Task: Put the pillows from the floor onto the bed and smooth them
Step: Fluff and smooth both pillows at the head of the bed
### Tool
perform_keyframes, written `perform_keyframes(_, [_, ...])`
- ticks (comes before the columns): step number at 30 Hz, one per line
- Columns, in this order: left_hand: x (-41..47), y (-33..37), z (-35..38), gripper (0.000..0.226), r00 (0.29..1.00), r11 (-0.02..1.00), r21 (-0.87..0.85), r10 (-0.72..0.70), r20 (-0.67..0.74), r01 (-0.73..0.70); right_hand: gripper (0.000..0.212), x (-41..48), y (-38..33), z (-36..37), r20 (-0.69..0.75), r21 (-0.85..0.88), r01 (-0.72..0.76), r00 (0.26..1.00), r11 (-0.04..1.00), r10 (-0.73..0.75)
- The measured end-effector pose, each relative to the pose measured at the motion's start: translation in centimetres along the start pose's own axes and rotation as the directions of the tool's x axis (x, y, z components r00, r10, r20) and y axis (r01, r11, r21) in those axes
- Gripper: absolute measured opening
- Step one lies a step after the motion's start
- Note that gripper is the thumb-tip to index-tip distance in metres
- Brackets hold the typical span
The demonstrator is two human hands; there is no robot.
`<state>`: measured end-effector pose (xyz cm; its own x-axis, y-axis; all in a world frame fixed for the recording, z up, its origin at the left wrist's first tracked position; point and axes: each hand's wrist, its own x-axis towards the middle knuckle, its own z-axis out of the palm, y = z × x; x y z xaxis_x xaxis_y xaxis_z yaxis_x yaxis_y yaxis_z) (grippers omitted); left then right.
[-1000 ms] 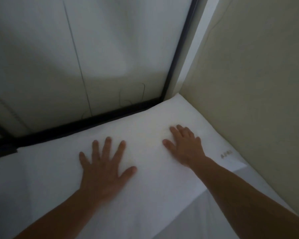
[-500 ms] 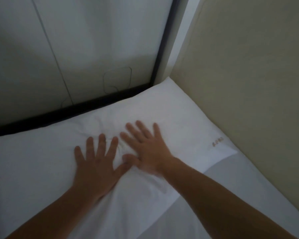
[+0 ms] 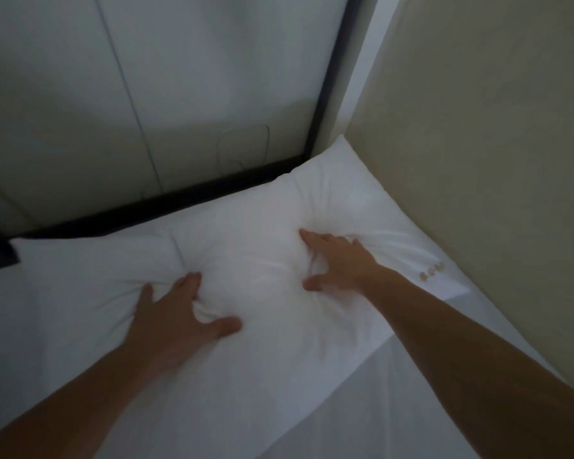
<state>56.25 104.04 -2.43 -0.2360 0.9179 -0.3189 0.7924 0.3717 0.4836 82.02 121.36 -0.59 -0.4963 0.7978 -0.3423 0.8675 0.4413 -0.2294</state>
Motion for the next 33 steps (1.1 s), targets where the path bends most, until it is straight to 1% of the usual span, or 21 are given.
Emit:
perform_keyframes(1, [0.0,-0.1,0.0,0.117,1.0,1.0,0.011,0.019,0.016,-0.019,0.101,0.2,-0.5,0.0,-0.006,-0.072,0.001,1.0,0.997,-0.002])
perform_keyframes(2, [0.1,-0.1,0.2,0.111,0.999,0.997,0.058,0.042,0.027,-0.044,0.096,0.6,-1.2,0.1,-0.023,-0.162,-0.002,1.0,0.987,-0.002])
perform_keyframes(3, [0.3,0.1,0.5,0.099,0.997,0.99,0.121,0.064,0.03,-0.067,0.085,1.0,-1.9,0.4,-0.046,-0.256,-0.01,0.999,0.967,-0.002])
perform_keyframes(6, [0.3,1.2,1.2,0.052,0.992,0.947,0.311,0.108,-0.06,-0.084,0.024,1.4,-4.3,1.0,-0.14,-0.428,-0.032,0.99,0.903,-0.032])
perform_keyframes(8, [-0.5,1.7,1.1,0.033,0.975,0.915,0.396,0.152,-0.162,-0.077,0.011,0.4,-5.3,1.5,-0.264,-0.489,-0.091,0.963,0.868,-0.048])
perform_keyframes(9, [-0.9,2.0,0.9,0.025,0.959,0.913,0.398,0.192,-0.209,-0.095,0.008,-0.4,-5.6,1.2,-0.35,-0.474,-0.127,0.935,0.871,-0.054])
perform_keyframes(10, [-1.4,2.3,0.5,0.02,0.932,0.914,0.389,0.234,-0.276,-0.114,0.007,-1.2,-5.5,0.6,-0.433,-0.448,-0.149,0.899,0.882,-0.068])
perform_keyframes(11, [-2.0,2.6,-0.2,0.023,0.895,0.919,0.379,0.256,-0.365,-0.108,0.006,-1.9,-5.4,-0.2,-0.479,-0.382,-0.165,0.877,0.909,-0.042])
perform_keyframes(12, [-2.6,3.0,-0.9,0.03,0.872,0.925,0.364,0.267,-0.41,-0.112,0.007,-2.3,-5.2,-1.3,-0.482,-0.292,-0.136,0.876,0.947,-0.023])
perform_keyframes(13, [-3.0,3.6,-1.7,0.034,0.868,0.929,0.351,0.266,-0.42,-0.115,0.008,-2.6,-5.0,-2.4,-0.489,-0.223,-0.112,0.872,0.968,-0.011])
perform_keyframes(14, [-3.2,4.4,-2.7,0.033,0.865,0.936,0.336,0.255,-0.431,-0.108,0.012,-2.8,-4.9,-3.7,-0.505,-0.192,-0.099,0.863,0.976,-0.012])
perform_keyframes(16, [-3.4,6.0,-4.3,0.03,0.838,0.952,0.288,0.241,-0.49,-0.105,0.016,-3.1,-4.8,-6.1,-0.573,-0.17,-0.1,0.819,0.98,-0.016])
perform_keyframes(18, [-3.4,7.3,-5.4,0.035,0.798,0.955,0.259,0.266,-0.541,-0.142,0.016,-3.7,-4.3,-7.3,-0.615,-0.175,-0.123,0.788,0.977,-0.011])
perform_keyframes(20, [-3.4,8.2,-5.8,0.035,0.775,0.953,0.253,0.287,-0.563,-0.168,0.016,-3.9,-3.7,-8.2,-0.624,-0.177,-0.135,0.781,0.975,-0.005])
perform_keyframes(22, [-3.0,8.6,-5.4,0.026,0.76,0.945,0.273,0.309,-0.572,-0.179,0.016,-4.0,-3.0,-8.5,-0.621,-0.178,-0.151,0.784,0.972,0.008])
perform_keyframes(23, [-2.6,8.3,-5.0,0.023,0.77,0.947,0.273,0.302,-0.561,-0.172,0.014,-3.8,-2.7,-8.5,-0.612,-0.18,-0.155,0.791,0.971,0.012])
perform_keyframes(26, [-2.0,6.9,-2.8,0.02,0.866,0.956,0.257,0.244,-0.436,-0.14,0.013,-3.7,-1.7,-7.6,-0.522,-0.153,-0.178,0.85,0.972,0.073])
perform_keyframes(27, [-1.9,6.4,-2.2,0.024,0.889,0.954,0.271,0.232,-0.394,-0.128,0.017,-3.6,-1.3,-7.2,-0.498,-0.127,-0.181,0.862,0.975,0.095])
perform_keyframes(29, [-1.8,5.8,-1.4,0.041,0.913,0.942,0.306,0.24,-0.329,-0.138,0.037,-3.4,-1.0,-6.4,-0.423,-0.105,-0.151,0.901,0.983,0.094])
perform_keyframes(31, [-1.1,6.3,-0.9,0.059,0.916,0.935,0.316,0.261,-0.304,-0.162,0.052,-2.8,-2.5,-4.6,-0.38,-0.129,0.013,0.923,0.992,-0.061])
perform_keyframes(33, [-0.1,7.4,0.4,0.066,0.92,0.913,0.363,0.293,-0.261,-0.188,0.058,-2.0,-4.8,-2.0,-0.291,-0.199,0.202,0.922,0.959,-0.255])
